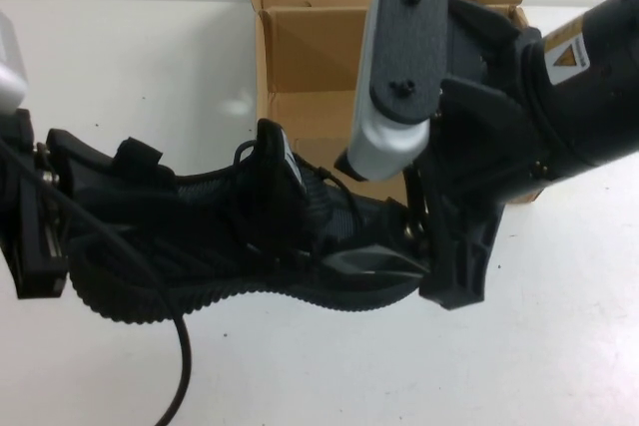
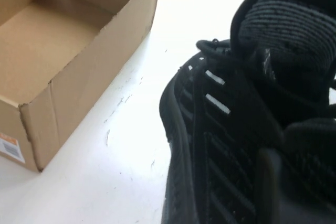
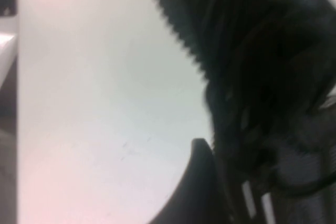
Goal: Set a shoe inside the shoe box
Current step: Hand over the shoe
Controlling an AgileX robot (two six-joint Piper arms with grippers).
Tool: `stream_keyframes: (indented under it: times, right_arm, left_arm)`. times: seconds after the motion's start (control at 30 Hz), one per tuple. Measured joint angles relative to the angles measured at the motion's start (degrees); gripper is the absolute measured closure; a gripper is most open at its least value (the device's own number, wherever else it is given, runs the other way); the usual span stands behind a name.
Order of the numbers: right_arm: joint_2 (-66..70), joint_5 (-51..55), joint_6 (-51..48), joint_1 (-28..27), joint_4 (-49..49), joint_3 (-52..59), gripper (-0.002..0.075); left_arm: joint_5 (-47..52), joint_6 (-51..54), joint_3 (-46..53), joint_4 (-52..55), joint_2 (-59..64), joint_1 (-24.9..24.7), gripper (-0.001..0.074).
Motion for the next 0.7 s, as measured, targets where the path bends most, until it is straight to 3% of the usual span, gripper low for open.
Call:
stream_keyframes:
  times: [0.53, 0.63, 0.7]
  right_arm:
    - [6.36, -7.12, -0.09, 0.00, 1.17, 0.12, 0.0203]
    - [7.31, -9.33, -0.09, 0.00, 1.28, 0.12, 0.0262]
    - [7.96, -10.78, -0.09, 0.00, 1.39, 0.12, 0.0375]
  left_arm:
    - [0.10, -0.20, 0.00, -1.62, -0.86, 0.00, 0.0708]
    - [-0.39, -0.20, 0.00, -1.62, -0.86, 0.00, 0.0708]
    - [-0.65, -0.20, 0.00, -1.62, -0.86, 0.04, 0.0708]
